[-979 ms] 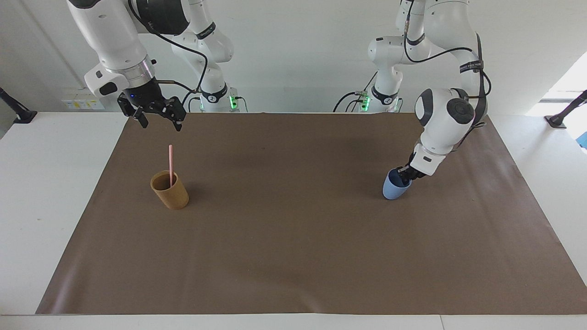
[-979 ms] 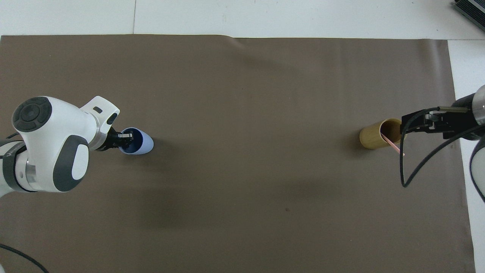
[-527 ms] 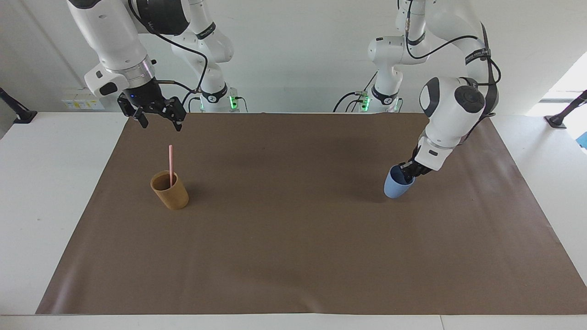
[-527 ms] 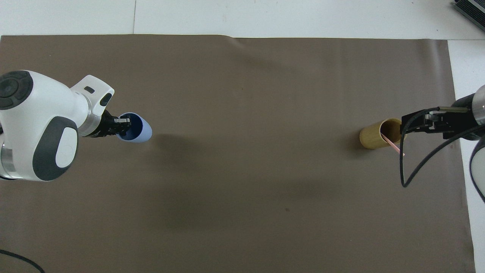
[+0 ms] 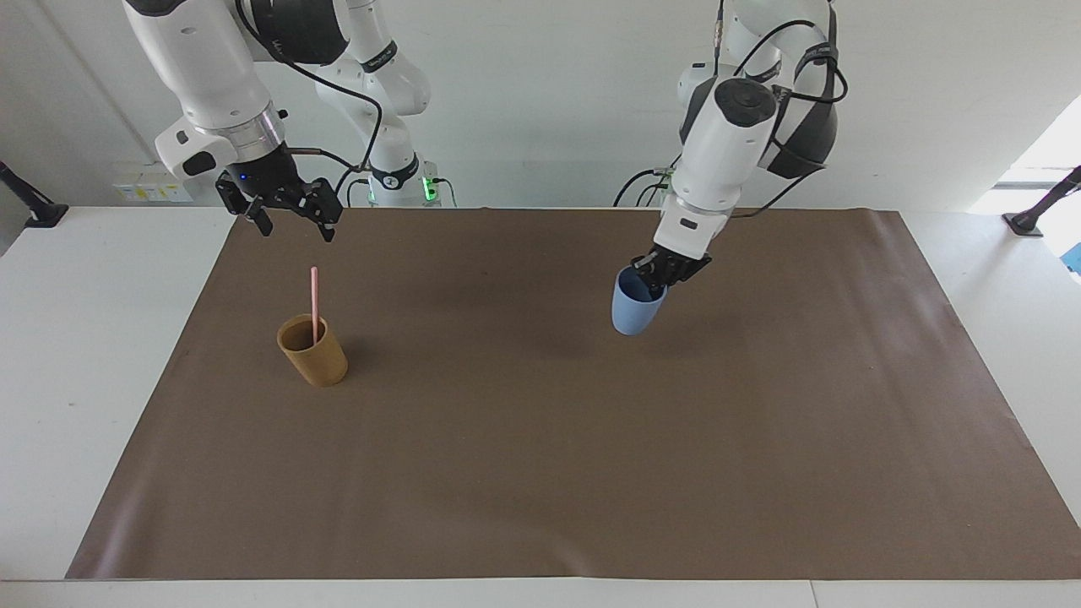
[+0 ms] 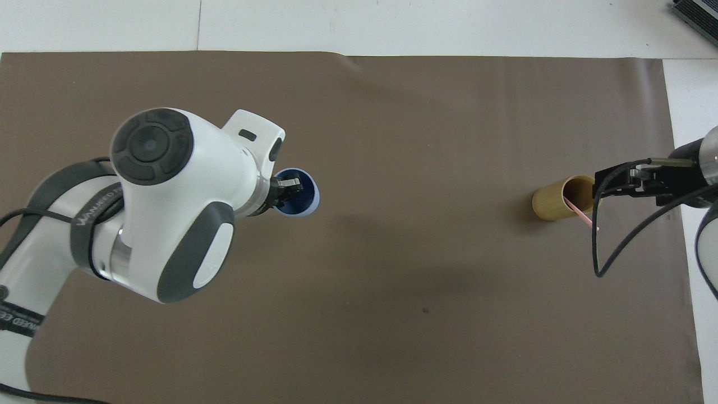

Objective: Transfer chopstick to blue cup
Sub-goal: 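Slide the blue cup with the left gripper toward the table center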

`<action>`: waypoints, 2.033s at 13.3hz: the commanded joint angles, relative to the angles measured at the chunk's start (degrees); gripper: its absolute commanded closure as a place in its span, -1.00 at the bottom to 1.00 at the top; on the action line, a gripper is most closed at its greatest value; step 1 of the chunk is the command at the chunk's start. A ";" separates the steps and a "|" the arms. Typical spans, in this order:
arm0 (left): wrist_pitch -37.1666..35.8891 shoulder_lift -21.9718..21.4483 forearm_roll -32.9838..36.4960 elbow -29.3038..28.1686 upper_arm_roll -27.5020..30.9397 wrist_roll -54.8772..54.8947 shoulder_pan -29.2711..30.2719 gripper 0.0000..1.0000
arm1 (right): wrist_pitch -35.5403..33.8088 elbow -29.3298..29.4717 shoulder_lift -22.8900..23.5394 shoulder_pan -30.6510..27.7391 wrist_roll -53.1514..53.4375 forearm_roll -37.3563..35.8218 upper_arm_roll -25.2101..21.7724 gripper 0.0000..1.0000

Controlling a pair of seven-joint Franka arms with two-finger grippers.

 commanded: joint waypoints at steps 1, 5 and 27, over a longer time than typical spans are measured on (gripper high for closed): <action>4.13 8.02 -0.73 5.90 1.14 -5.22 -6.55 1.00 | 1.54 -1.98 -1.54 -0.82 -1.90 0.27 0.09 -1.00; 8.90 11.20 -1.34 5.83 1.05 -7.24 -9.99 1.00 | 1.62 -1.98 -1.63 -0.82 -1.90 0.27 0.00 -1.00; 3.91 10.08 4.37 5.13 1.93 -13.50 -13.26 -1.00 | 8.73 -6.98 -4.09 -1.44 -5.77 0.27 0.00 -1.00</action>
